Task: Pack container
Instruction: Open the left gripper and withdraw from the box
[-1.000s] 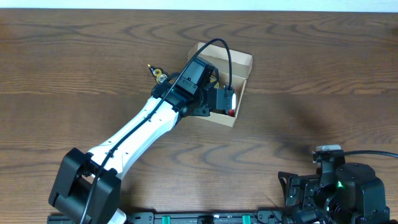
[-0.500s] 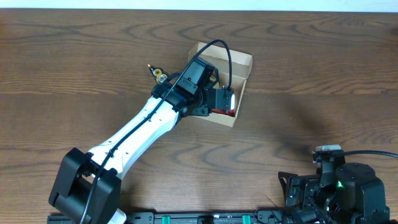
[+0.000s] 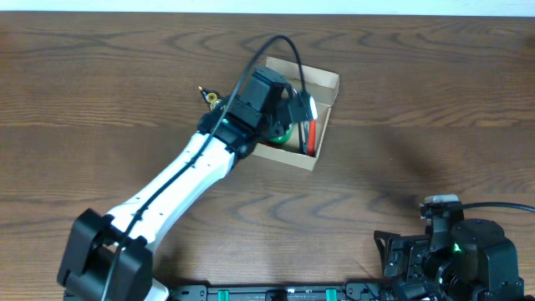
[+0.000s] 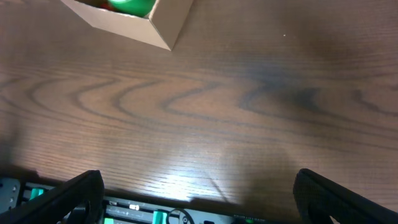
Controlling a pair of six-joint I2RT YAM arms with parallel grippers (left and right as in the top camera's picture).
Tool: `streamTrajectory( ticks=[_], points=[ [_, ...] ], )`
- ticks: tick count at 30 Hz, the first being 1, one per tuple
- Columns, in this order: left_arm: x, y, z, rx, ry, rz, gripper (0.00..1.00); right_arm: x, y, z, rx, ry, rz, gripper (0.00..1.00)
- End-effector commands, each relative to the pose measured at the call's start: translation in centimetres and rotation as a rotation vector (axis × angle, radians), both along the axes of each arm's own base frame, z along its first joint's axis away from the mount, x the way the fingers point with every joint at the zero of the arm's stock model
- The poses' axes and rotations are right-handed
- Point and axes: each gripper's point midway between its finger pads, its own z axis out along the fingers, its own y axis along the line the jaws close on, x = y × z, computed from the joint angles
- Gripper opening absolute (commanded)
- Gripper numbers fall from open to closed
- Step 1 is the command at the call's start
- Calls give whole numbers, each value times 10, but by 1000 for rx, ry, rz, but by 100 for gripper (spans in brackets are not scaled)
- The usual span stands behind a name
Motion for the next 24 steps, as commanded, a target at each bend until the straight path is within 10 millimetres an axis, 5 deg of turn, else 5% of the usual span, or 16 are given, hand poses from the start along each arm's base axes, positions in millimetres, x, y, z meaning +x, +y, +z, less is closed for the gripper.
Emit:
streamTrajectory(
  ticks=[1, 7, 12, 17, 24],
  points=[
    [27, 43, 16, -162, 37, 311, 56, 0, -1, 0, 9, 2, -18, 99],
    [63, 111, 22, -489, 138, 690, 54, 0, -1, 0, 9, 2, -18, 99],
    [74, 146, 19, -603, 193, 798, 51, 0, -1, 0, 9, 2, -18, 99],
    [84, 169, 3, -701, 243, 952, 37, 0, -1, 0, 9, 2, -18, 99],
    [91, 183, -46, -809, 339, 1211, 31, 0, -1, 0, 9, 2, -18, 99]
  ],
)
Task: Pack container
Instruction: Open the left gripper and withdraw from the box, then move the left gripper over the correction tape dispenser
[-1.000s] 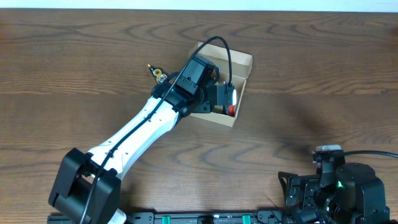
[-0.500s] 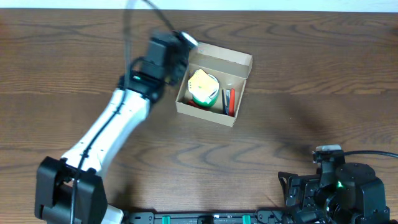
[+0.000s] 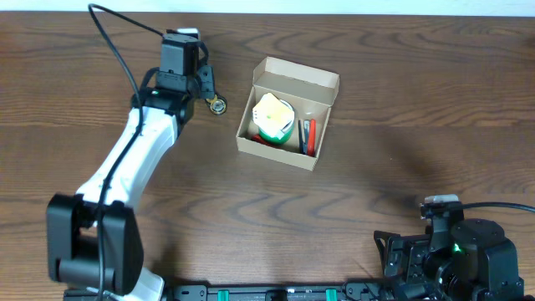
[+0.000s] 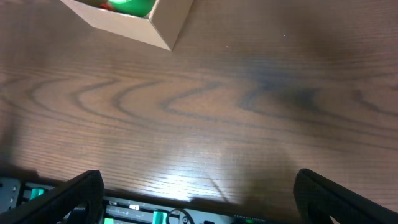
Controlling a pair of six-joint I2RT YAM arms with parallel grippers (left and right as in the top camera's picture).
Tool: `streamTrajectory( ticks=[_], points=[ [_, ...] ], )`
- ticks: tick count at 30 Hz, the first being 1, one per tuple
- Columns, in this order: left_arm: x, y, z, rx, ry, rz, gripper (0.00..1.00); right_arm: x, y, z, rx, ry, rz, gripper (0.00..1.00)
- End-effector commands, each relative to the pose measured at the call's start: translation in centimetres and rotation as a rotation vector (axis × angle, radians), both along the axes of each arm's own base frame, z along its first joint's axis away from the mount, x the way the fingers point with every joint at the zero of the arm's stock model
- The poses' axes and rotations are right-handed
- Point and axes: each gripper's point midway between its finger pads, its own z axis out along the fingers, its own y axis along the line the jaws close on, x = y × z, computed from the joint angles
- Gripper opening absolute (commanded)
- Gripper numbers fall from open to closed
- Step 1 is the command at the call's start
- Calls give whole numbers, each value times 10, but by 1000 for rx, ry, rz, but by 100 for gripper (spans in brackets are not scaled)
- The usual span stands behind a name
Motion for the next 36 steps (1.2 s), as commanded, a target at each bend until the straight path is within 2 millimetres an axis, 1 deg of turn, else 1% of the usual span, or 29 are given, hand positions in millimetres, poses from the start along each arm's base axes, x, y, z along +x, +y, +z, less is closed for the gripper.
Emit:
streamTrajectory(
  ticks=[1, 3, 5, 6, 7, 12, 15, 17, 19, 23, 24, 29, 32, 36],
  points=[
    [4, 9, -29, -117, 80, 177, 30, 0, -1, 0, 10, 2, -17, 99],
    [5, 7, -37, -164, 121, 206, 29, 0, -1, 0, 9, 2, -18, 99],
    [11, 0, -39, -197, 141, 192, 29, 0, -1, 0, 9, 2, -18, 99],
    [14, -1, -38, -200, 147, 197, 28, 0, -1, 0, 9, 2, -18, 99],
    [19, -3, -37, -199, 160, 200, 29, 0, -1, 0, 9, 2, -18, 99],
    [33, -5, -40, -209, 239, 246, 28, 0, -1, 0, 9, 2, -17, 99],
    [42, -7, -43, -216, 266, 266, 31, 0, -1, 0, 9, 2, -18, 99],
    [44, -7, -47, -234, 278, 289, 35, 0, -1, 0, 9, 2, -18, 99],
    [43, -7, -52, -249, 292, 313, 46, 0, -1, 0, 10, 2, -17, 99],
    [38, -6, -68, -241, 338, 330, 60, 0, -1, 0, 9, 2, -18, 99],
    [37, -6, -72, -245, 349, 341, 62, 0, -1, 0, 9, 2, -18, 99],
    [35, -6, -93, -266, 394, 384, 66, 0, -1, 0, 10, 2, -17, 99],
    [32, -11, -105, -286, 430, 379, 70, 0, -1, 0, 9, 2, -18, 99],
    [29, -19, -119, -309, 472, 361, 71, 0, -1, 0, 10, 2, -17, 99]
  ],
)
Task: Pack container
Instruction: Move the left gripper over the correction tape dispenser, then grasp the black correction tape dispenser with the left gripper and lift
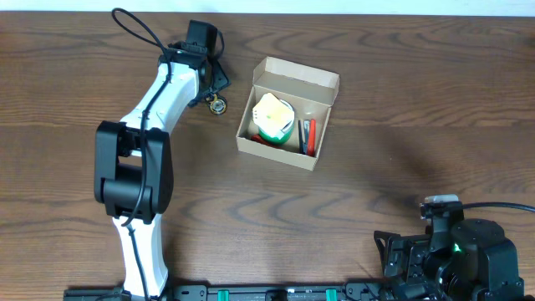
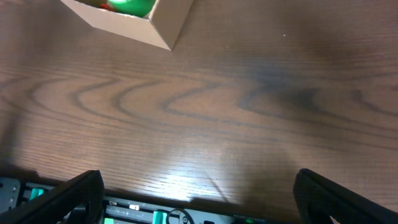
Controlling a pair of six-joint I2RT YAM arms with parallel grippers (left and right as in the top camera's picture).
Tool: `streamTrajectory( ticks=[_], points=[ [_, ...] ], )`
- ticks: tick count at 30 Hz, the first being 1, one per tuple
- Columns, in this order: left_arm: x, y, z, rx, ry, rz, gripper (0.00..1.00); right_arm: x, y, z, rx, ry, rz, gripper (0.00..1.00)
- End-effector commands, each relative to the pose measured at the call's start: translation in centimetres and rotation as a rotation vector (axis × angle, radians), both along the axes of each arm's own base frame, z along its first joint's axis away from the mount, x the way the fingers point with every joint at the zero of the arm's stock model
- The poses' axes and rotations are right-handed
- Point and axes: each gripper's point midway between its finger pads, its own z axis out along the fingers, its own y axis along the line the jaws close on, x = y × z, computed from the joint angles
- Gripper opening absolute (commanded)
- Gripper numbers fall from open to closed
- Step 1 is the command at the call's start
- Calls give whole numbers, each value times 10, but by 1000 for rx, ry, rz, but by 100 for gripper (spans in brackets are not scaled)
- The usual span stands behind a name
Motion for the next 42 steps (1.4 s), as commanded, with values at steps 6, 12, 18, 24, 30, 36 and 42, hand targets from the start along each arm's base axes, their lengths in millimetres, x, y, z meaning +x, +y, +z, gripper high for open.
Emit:
streamTrajectory(
  ticks=[6, 12, 18, 24, 30, 36, 42],
  points=[
    [-6, -7, -14, -28, 54, 6, 80, 0, -1, 0, 9, 1, -18, 99],
    [-11, -8, -18, -21, 69, 8, 84, 0, -1, 0, 9, 1, -18, 99],
    [-10, -7, -26, -25, 78, 33, 85, 0, -1, 0, 9, 1, -18, 99],
    [-6, -9, -36, -35, 77, 37, 85, 0, -1, 0, 9, 1, -18, 99],
    [-5, -9, -46, -34, 84, 37, 83, 0, -1, 0, 9, 1, -18, 99],
    [-5, -9, -46, -33, 86, 36, 69, 0, -1, 0, 9, 1, -18, 99],
    [-7, -9, -47, -31, 93, 36, 65, 0, -1, 0, 9, 1, -18, 99]
  ],
)
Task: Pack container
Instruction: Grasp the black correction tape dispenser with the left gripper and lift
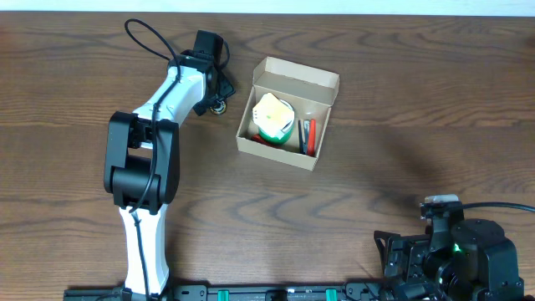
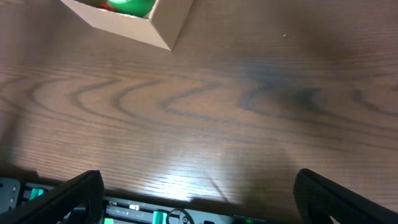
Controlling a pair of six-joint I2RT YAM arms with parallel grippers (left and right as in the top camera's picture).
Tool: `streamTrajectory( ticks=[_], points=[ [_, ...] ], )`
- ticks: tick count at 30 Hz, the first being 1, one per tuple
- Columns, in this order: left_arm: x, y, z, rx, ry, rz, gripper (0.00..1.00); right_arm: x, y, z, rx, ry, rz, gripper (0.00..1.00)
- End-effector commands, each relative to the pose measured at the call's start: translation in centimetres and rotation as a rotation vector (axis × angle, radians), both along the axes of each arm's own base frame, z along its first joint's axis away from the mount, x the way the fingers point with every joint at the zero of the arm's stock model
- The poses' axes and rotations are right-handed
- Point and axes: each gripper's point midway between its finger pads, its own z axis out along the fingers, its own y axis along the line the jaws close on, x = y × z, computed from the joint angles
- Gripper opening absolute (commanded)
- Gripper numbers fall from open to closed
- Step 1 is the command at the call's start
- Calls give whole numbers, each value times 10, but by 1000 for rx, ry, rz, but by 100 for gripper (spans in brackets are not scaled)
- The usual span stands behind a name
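Observation:
An open cardboard box (image 1: 326, 81) sits at the far middle of the table. In it stand a green and white cup (image 1: 272, 117) and, by the right wall, red and black pens (image 1: 308, 136). A small gold and black object (image 1: 219, 106) lies on the wood just left of the box. My left gripper (image 1: 220, 90) is right at this object, partly covering it; the view from above does not show how its jaws stand. My right gripper (image 2: 199, 202) is parked at the near right edge, fingers wide apart and empty. The right wrist view catches the box's corner (image 2: 163, 25).
My left arm (image 1: 159, 113) stretches from the near left up across the table's left half. The right arm's base (image 1: 456, 255) sits at the near right corner. Bare wood lies between the box and the right gripper.
My left gripper has shifted slightly toward the box and now sits on top of the small gold object, which has stayed in place. The right arm has not moved.
First my left gripper was over the box, hiding the cup. Then it was out of the box, left of it beside the small gold object, with the cup standing inside. Later it hung just behind that object, and now it is upon it.

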Motion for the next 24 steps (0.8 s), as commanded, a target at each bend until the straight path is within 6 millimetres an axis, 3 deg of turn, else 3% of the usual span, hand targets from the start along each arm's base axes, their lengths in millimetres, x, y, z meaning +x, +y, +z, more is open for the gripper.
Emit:
streamTrajectory(
  ticks=[1, 19, 24],
  points=[
    [-2, 1, -10, 7, 22, 5, 65, 0, -1, 0, 9, 2, -18, 99],
    [-9, 6, -15, 30, 46, 4, 66, 0, -1, 0, 9, 2, -18, 99],
    [-10, 6, -16, 33, 48, 4, 58, 0, -1, 0, 9, 2, -17, 99]
  ],
)
